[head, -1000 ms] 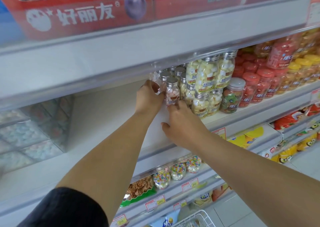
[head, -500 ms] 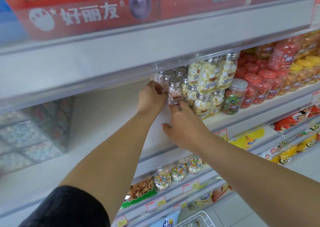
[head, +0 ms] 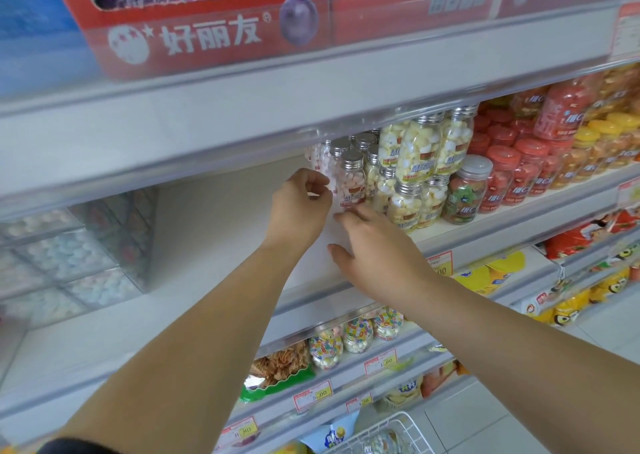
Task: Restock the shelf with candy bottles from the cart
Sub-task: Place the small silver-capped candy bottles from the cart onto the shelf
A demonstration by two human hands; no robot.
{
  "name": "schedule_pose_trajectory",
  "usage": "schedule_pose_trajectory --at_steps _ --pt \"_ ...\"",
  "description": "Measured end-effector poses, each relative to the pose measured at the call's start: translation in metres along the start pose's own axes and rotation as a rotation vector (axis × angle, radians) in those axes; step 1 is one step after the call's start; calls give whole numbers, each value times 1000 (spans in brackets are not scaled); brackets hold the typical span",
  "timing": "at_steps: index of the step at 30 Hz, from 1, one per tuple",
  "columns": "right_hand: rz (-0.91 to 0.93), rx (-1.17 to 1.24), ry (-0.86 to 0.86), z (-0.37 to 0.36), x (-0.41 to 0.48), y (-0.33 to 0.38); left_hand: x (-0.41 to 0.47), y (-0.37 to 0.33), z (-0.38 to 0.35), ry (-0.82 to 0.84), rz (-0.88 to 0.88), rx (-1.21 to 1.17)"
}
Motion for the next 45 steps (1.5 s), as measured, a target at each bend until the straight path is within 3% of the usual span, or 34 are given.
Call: schedule_pose_trajectory --at_steps 8,11,13,18,21,25,30,34,36,41,45 --pt "388 366 -111 -2 -89 8 -144 -4 39 -26 -147 3" --pt "429 439 -50 -25 -132 -11 -208 11 31 -4 -241 65" --pt "372 469 69 -52 -159 -35 -245 37 9 30 -197 104" --pt "42 353 442 -135 -228 -135 -340 127 -89 276 171 85" --pt "-133 241 642 -182 -268 -197 -393 168 -143 343 325 92" --pt "-303 98 801 -231 -311 -258 -454 215 -202 532 488 166" --pt "-335 -26 852 -281 -332 -298 -499 261 -266 828 487 274" --pt "-297 -125 738 -310 -331 -321 -509 286 -311 929 398 470" --pt "-307 -143 720 -324 -325 -330 -505 290 -333 936 286 550" --pt "-393 -185 772 -362 -311 -349 -487 301 -377 871 140 489" --pt "-504 -227 798 -382 -307 -358 -472 317 -407 852 184 458"
Point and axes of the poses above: each hand's wrist, its own x-axis towards the middle knuckle, its own z-axis out of the back of the hand, y = z × x, the point moved 5 cm from there along x, towards the middle knuckle, and after that the axes turned 15 degrees about x, right-handed, at the moved point
